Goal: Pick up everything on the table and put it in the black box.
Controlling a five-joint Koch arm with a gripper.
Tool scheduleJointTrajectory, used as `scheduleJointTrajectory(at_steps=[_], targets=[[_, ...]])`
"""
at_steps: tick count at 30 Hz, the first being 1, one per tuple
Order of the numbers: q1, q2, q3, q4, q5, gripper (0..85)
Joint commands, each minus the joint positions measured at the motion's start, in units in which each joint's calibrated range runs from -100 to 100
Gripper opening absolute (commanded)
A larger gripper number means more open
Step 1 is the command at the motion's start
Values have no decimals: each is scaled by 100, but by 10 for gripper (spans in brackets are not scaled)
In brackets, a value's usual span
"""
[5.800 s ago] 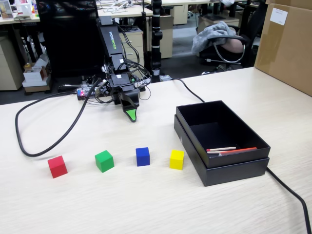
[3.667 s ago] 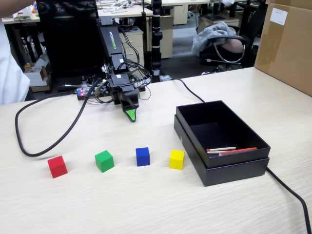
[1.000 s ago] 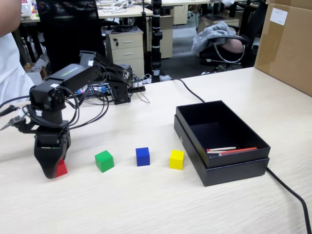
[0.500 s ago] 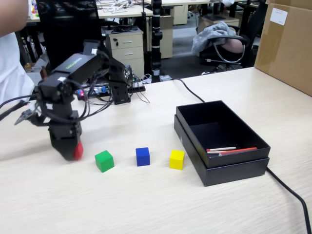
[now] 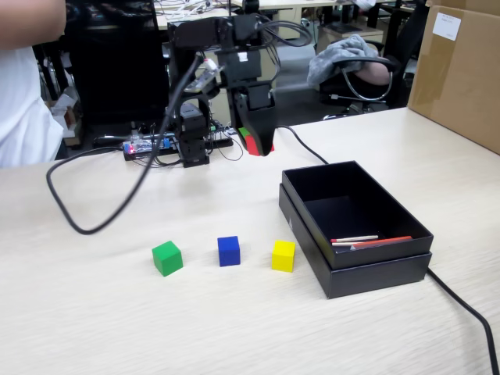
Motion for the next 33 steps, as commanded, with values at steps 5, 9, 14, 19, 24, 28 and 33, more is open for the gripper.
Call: scheduleJointTrajectory(at_steps=[5, 9, 14, 19, 24, 28, 33], targets=[[410, 2327, 1899, -13, 371, 108], [435, 3348, 2570, -13, 410, 108], [488, 4369, 3023, -13, 513, 108], [581, 4966, 3105, -13, 625, 110], [606, 5402, 3105, -13, 684, 113], [611, 5586, 3005, -22, 708, 221], [615, 5425, 2914, -22, 718, 285]])
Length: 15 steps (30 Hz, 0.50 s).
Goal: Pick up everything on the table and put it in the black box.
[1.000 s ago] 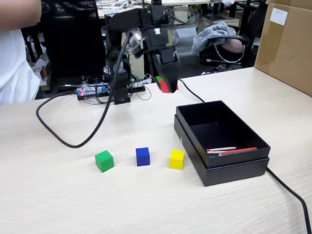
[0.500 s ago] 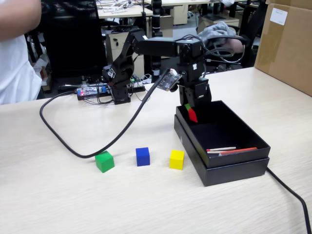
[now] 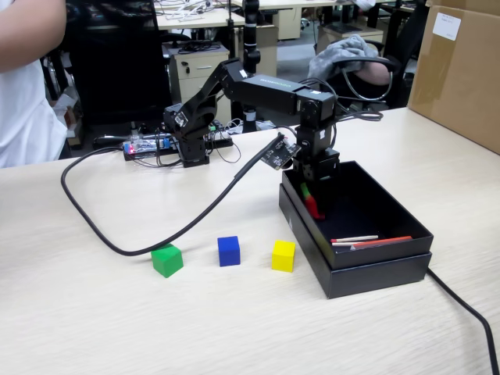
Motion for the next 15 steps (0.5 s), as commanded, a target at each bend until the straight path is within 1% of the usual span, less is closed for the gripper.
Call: scheduleJointTrajectory(at_steps=[1, 3, 7, 11, 12, 15], targets=[[34, -486, 195, -22, 24, 323], [29, -1129, -14, -22, 20, 410], [-73, -2356, -241, -22, 5, 418], [-264, -3458, -250, -22, -107, 416], [-391, -3940, -250, -22, -181, 416], [-654, -4514, -340, -22, -357, 416]])
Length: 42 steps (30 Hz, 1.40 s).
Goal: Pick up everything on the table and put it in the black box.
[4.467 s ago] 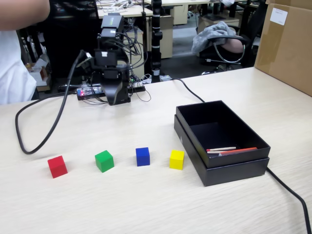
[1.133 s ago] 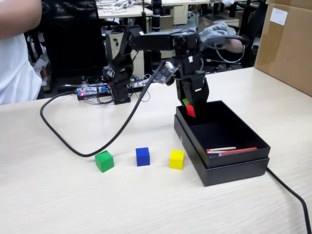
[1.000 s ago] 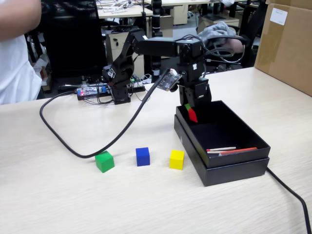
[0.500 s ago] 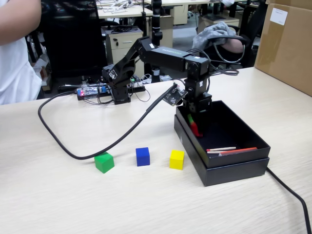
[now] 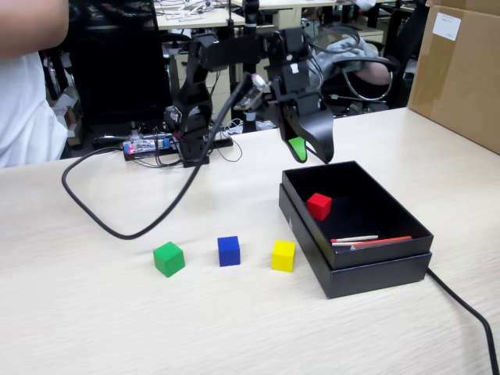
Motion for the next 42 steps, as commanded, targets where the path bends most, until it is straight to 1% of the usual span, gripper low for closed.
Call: scheduleJointTrajectory(at_steps=[1, 3, 4, 11, 15, 19, 22, 29, 36, 42], targets=[[-337, -1080, 53, -29, -303, 416], [-567, -1275, -120, -29, -449, 416], [-777, -1378, -364, -29, -542, 416], [-1451, -1390, -1235, -29, -899, 418], [-1744, -965, -1561, -29, -1060, 419], [-1983, -1, -1489, -21, -1221, 455], [-2115, 836, -1153, -21, -1284, 455], [-2237, 2443, 71, -21, -1368, 455], [-2266, 3567, 987, -21, -1392, 453], [-2276, 4106, 1168, -21, -1431, 445]])
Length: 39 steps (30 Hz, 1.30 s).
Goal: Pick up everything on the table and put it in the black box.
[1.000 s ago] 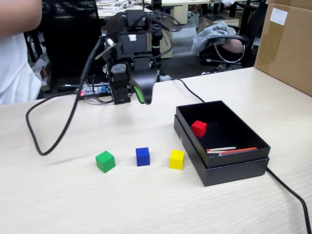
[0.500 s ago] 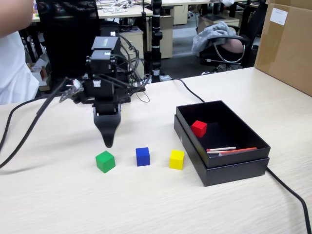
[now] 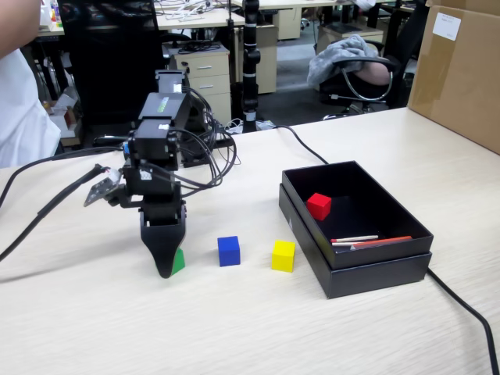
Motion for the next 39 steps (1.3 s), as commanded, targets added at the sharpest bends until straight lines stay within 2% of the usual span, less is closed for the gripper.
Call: scheduleJointTrajectory(at_steps=[1, 10, 12, 16, 17, 22, 27, 33, 39], targets=[[-49, 49, 492, -13, -49, 431], [-93, 221, 501, -13, -34, 133], [-93, 129, 483, -22, -29, 92], [-68, -559, 238, -22, -24, 92], [-24, -1225, -33, -22, -15, 92], [454, -3623, -868, -22, 107, 92], [1177, -4966, -1303, -22, 425, 93], [2071, -5149, -1103, -22, 894, 96], [2530, -4036, -324, -22, 1187, 97]])
